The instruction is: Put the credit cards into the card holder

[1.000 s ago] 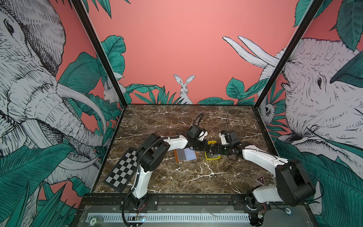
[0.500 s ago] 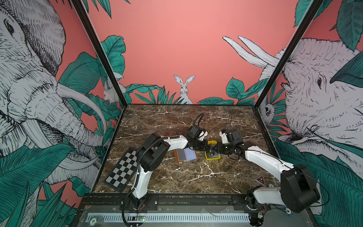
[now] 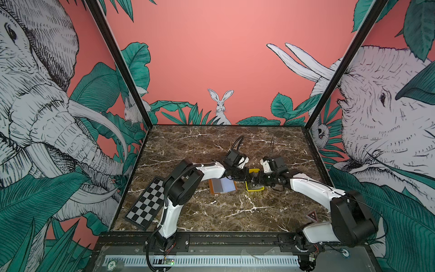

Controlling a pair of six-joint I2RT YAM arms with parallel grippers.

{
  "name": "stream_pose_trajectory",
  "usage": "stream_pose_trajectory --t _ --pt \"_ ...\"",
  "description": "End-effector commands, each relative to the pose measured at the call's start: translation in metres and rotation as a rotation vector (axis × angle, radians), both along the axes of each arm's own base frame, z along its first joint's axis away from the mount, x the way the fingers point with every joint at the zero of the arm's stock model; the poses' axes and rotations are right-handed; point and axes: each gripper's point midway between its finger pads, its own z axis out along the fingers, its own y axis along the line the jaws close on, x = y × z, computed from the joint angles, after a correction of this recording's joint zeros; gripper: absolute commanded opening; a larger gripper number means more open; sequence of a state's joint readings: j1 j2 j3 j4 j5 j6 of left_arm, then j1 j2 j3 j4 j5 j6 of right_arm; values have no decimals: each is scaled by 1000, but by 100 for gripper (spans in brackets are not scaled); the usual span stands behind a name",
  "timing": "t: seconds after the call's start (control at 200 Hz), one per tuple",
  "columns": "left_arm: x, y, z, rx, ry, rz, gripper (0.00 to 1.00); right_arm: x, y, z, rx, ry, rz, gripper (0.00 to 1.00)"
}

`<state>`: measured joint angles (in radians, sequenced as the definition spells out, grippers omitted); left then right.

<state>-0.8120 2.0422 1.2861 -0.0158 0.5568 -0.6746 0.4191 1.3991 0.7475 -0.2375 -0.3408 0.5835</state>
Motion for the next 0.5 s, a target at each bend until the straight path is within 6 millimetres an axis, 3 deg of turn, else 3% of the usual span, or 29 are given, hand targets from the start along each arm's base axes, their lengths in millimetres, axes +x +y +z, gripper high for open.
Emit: stream_pose_trajectory --t 0.0,0.2,0.315,0.375,0.395,0.495 --pt "4 6 29 -49 -71 36 14 7 2 22 18 -62 -11 0" --pt "12 28 85 -215 -153 84 18 10 -1 54 36 -140 -27 0" --pt "12 46 105 -252 -177 98 20 14 0 77 63 -188 -31 0" --pt "1 50 115 -291 -157 64 22 17 3 90 90 -213 -30 0" --pt "10 60 117 -299 -162 89 22 18 4 96 104 -224 -27 0" --pt "8 74 128 -352 -148 95 24 21 11 120 170 -264 -13 0"
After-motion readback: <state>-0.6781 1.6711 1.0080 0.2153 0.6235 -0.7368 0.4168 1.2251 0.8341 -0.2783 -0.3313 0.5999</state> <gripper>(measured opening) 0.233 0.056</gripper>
